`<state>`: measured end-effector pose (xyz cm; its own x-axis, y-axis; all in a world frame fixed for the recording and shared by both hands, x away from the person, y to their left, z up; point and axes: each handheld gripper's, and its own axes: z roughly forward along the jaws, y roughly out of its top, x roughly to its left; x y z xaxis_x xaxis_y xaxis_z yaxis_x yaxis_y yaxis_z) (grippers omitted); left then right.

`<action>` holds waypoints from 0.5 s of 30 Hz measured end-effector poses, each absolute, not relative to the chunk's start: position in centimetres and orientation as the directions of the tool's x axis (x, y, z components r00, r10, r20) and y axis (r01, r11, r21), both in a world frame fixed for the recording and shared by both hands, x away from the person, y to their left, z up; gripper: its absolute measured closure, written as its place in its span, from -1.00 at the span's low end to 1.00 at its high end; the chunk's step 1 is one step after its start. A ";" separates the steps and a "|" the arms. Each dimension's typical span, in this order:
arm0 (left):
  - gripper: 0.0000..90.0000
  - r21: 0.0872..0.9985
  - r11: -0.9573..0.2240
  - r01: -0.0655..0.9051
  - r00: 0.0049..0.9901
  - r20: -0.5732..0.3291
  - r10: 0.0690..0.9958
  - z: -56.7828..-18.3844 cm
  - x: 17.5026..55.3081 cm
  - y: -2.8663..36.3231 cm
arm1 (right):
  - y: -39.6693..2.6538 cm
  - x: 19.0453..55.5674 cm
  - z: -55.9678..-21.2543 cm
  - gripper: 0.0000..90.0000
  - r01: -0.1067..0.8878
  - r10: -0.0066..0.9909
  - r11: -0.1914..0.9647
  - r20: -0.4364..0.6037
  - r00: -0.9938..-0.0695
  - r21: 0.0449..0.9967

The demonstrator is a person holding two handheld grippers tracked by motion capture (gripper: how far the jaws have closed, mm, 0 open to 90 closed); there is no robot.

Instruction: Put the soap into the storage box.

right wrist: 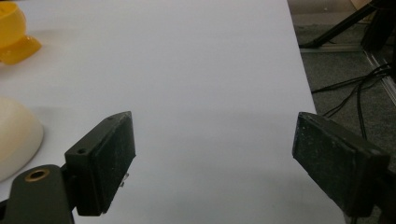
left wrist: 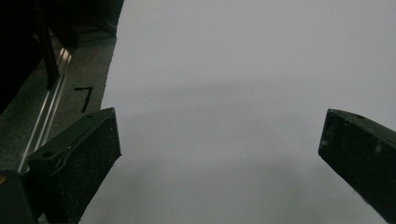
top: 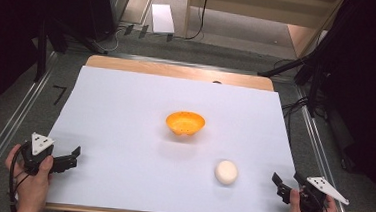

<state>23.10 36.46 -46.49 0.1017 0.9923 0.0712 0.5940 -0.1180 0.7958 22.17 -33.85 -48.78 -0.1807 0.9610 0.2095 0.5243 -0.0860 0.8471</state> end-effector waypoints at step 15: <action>-1.00 0.808 -0.146 0.570 0.128 0.088 0.988 -46.5 22.8 36.3 | -32.3 23.5 -47.6 -0.66 0.635 0.947 0.047 0.168 -0.274 0.771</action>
<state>22.83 36.28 -46.48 0.1281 0.9878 0.0881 0.5703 -0.1460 0.8083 23.47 -32.30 -47.60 -0.2737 0.9471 0.1675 0.6347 0.0470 0.7713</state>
